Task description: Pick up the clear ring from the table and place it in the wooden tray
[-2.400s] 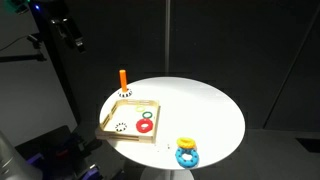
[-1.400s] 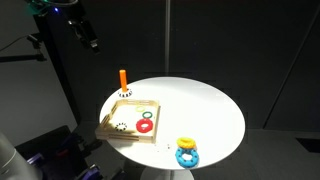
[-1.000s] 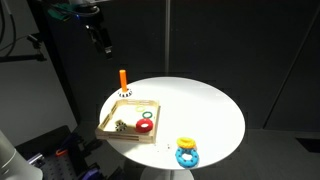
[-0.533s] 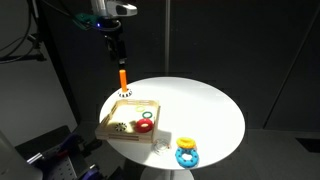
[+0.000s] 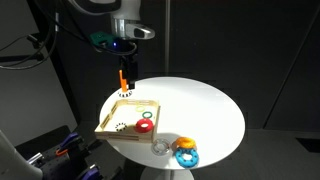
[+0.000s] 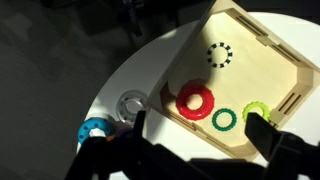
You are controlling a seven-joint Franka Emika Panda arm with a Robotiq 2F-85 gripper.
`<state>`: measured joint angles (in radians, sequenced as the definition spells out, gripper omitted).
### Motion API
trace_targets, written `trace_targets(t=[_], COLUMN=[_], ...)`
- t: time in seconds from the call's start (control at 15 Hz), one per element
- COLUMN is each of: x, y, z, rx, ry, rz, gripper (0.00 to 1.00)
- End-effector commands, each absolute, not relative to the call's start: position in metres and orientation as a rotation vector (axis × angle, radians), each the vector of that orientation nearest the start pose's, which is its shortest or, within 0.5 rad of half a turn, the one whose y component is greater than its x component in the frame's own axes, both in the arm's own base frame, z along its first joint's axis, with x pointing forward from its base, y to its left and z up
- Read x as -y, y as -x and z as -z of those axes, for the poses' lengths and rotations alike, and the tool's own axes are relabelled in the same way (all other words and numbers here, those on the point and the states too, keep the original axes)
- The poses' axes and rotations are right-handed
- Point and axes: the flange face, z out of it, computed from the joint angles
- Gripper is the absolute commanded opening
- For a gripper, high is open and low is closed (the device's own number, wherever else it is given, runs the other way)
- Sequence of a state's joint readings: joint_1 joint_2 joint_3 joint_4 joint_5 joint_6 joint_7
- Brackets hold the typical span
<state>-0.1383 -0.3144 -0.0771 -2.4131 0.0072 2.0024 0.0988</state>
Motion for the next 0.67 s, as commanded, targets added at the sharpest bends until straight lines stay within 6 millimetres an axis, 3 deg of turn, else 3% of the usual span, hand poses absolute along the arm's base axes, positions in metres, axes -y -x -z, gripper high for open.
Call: trace_targets(t=[0.0,0.47,0.6], x=[0.123,0.169,0.171], y=[-0.432,-0.445,-0.448], z=[-0.4,-0.367,-0.373], rx=[-0.593,-0.782,-0.798], ry=[3.09,3.054,3.034], rz=[-0.119,0.023,0.052], gripper=[1.0,1.0,1.0])
